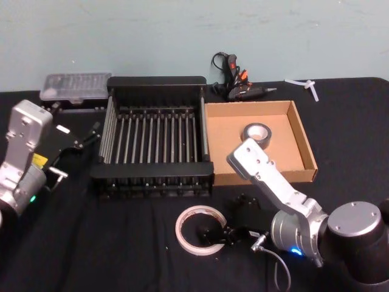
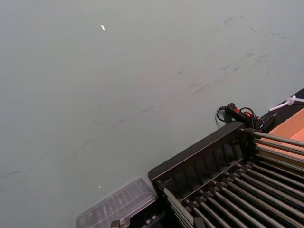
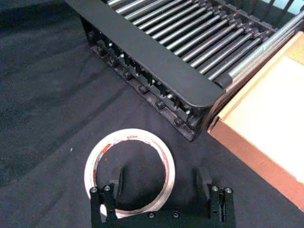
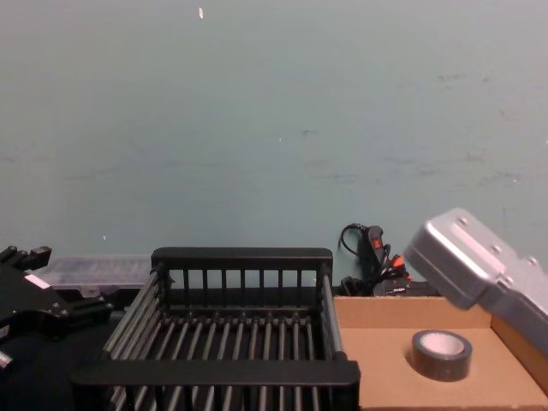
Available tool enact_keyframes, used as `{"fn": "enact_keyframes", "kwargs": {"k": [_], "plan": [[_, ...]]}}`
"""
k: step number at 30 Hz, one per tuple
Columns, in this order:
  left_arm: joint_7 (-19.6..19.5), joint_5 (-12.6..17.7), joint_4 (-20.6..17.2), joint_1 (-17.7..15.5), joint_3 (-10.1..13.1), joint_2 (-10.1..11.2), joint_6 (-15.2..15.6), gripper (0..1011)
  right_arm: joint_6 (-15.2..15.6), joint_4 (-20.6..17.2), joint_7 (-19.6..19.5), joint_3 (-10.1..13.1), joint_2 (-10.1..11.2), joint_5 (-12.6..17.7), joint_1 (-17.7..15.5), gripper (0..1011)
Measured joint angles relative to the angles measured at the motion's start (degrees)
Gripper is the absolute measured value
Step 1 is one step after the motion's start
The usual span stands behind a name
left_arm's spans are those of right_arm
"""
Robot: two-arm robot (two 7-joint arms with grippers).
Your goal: Pick up the white tape and place it into the black box , Pick up the silver tape and place it into the brown box.
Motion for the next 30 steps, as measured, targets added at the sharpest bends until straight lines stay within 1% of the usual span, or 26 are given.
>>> {"fn": "enact_keyframes", "kwargs": {"k": [13,30], "plan": [[0.0,0.0,0.0,0.0,0.0,0.0,0.0,1001,0.39,1.82,0.43,-0.54,-0.93,-0.55,0.88,1003],[0.0,0.0,0.0,0.0,0.0,0.0,0.0,1001,0.71,2.6,0.87,-0.68,-1.43,-0.71,1.16,1002]]}}
